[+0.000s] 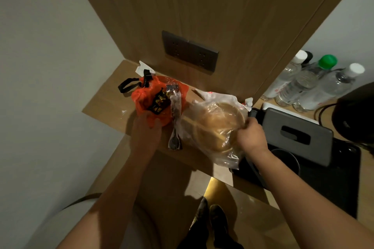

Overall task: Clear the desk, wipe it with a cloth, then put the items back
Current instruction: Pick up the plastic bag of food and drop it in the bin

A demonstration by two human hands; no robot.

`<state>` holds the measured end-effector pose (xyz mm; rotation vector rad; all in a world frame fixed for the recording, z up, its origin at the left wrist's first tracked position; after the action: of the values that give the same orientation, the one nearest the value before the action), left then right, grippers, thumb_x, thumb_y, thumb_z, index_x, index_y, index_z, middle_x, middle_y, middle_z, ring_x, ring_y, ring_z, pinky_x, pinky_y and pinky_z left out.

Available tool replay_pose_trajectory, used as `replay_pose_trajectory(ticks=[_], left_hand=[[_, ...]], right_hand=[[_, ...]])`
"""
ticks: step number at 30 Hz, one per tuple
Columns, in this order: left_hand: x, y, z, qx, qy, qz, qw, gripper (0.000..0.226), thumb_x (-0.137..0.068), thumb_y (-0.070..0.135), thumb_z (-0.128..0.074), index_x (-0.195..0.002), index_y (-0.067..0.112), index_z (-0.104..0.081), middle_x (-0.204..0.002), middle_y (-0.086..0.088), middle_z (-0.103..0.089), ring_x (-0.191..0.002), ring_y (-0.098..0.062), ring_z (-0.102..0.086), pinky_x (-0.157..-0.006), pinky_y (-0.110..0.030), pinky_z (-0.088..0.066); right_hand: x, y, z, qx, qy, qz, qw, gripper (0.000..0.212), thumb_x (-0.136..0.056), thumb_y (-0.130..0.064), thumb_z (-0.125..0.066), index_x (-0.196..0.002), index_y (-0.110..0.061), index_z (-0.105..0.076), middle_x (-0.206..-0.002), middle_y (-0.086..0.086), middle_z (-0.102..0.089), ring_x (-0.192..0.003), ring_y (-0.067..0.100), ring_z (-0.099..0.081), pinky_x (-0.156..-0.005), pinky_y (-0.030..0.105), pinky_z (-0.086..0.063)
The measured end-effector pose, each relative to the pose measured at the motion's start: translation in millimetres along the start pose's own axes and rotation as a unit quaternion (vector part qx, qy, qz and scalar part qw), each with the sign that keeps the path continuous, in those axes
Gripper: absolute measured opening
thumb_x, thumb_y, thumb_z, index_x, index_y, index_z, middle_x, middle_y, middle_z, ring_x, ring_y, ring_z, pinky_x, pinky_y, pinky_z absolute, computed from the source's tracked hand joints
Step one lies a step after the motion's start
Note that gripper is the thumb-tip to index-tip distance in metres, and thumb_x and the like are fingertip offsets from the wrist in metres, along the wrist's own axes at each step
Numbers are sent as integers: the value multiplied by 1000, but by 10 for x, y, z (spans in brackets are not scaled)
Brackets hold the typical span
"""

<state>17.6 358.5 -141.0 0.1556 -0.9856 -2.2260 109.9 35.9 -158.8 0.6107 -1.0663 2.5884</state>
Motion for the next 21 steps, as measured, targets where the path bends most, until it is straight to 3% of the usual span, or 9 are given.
replay_pose_trajectory(ticks=[2, 8, 12, 15, 18, 21], left_hand=[[8, 141, 178, -17, 16, -23, 999, 27, -97, 23, -45, -115, 12, -62, -108, -9, -64, -96, -26, -62, -82, -42, -53], [-48, 637, 205, -27, 31, -133, 990, 12, -96, 10, -53, -101, 17, -61, -103, -2, -59, -94, -18, -56, -78, -22, -42], [-108, 1051, -151, -75, -26, -218, 973, 23, -95, 11, -55, -116, 8, -66, -120, -8, -60, -107, -16, -52, -92, -25, -38], [-130, 1255, -398, -85, -68, -231, 967, 26, -93, 16, -57, -118, 14, -66, -125, -4, -58, -113, -20, -53, -97, -29, -41], [-109, 1326, -552, -105, -81, -230, 964, 27, -94, 16, -57, -120, 13, -64, -130, -6, -57, -117, -22, -53, -96, -25, -34], [-34, 1320, -702, -122, -141, -217, 958, 28, -95, 12, -56, -121, 11, -65, -131, -10, -57, -109, -20, -55, -96, -29, -40]], right_hand=[[81, -32, 122, 40, -10, 32, 999, 41, -89, -12, -55, -130, -10, -51, -125, 17, -54, -109, 35, -57, -86, 37, -46], [287, -37, 414, 112, -33, 61, 991, 42, -91, -13, -51, -133, -14, -51, -126, 15, -50, -110, 34, -57, -92, 36, -45], [401, -24, 446, 134, -54, 78, 986, 47, -91, -11, -51, -137, -16, -49, -127, 12, -49, -114, 32, -55, -96, 39, -45], [465, 9, 447, 134, -61, 80, 986, 49, -88, -9, -55, -136, -17, -49, -126, 11, -50, -112, 31, -56, -94, 38, -45], [468, 66, 461, 136, -71, 84, 985, 41, -92, -15, -56, -133, -17, -52, -124, 11, -52, -111, 31, -57, -96, 40, -46], [435, 106, 494, 131, -78, 90, 984, 33, -96, -17, -55, -129, -16, -54, -124, 14, -53, -112, 33, -57, -95, 40, -45]])
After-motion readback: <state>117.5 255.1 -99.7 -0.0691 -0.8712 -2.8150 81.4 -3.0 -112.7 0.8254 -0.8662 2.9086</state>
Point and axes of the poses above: each hand's wrist, its own x-axis away from the middle knuckle, its own z-axis out of the back of the hand, y = z × x, the point moved 8 cm from there along -x, towards the middle knuckle
